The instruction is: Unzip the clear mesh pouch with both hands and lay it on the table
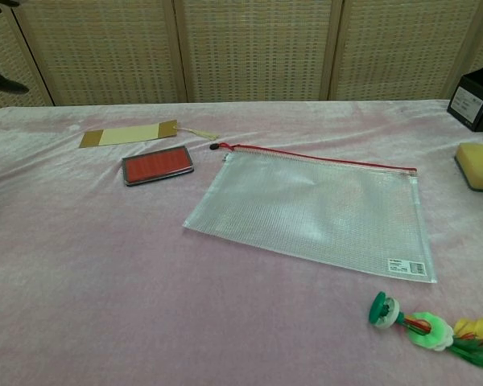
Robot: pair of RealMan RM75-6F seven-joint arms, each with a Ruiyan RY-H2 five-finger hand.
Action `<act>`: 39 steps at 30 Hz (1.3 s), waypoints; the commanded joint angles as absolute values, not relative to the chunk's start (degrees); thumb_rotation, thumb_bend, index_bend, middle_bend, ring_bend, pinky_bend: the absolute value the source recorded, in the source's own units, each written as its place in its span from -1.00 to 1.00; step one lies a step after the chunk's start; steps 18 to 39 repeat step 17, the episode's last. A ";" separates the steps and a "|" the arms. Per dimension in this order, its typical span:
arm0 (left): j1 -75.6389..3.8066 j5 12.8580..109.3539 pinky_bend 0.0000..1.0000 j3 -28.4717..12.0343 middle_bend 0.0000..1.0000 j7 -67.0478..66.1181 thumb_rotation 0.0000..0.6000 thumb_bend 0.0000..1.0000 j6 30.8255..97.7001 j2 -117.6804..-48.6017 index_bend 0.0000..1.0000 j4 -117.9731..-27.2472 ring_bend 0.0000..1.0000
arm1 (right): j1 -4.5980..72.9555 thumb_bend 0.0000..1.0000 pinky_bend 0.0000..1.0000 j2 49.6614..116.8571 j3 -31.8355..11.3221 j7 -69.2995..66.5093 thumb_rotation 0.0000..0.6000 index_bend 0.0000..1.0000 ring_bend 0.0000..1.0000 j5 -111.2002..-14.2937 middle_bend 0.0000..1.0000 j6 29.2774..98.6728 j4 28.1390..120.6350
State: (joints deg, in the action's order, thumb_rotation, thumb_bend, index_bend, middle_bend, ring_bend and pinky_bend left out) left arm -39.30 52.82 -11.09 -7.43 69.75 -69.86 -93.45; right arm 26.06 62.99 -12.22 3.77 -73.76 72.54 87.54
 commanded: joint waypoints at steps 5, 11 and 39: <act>-24.59 64.14 -1.00 -1.24 -1.00 -9.58 1.00 -1.00 84.22 -62.92 -1.00 -106.58 -1.00 | 14.83 -1.00 -1.00 59.29 -4.38 3.93 1.00 -1.00 -1.00 -82.03 -1.00 84.68 87.19; -16.12 73.17 -1.00 5.15 -1.00 -8.44 1.00 -1.00 91.39 -62.02 -1.00 -107.45 -1.00 | 8.53 -1.00 -1.00 58.72 -0.95 3.15 1.00 -1.00 -1.00 -85.56 -1.00 91.20 87.64; -11.98 78.14 -1.00 6.70 -1.00 -7.45 1.00 -1.00 94.12 -63.03 -1.00 -105.27 -1.00 | 5.34 -1.00 -1.00 58.29 0.40 1.79 1.00 -1.00 -1.00 -87.50 -1.00 93.87 88.17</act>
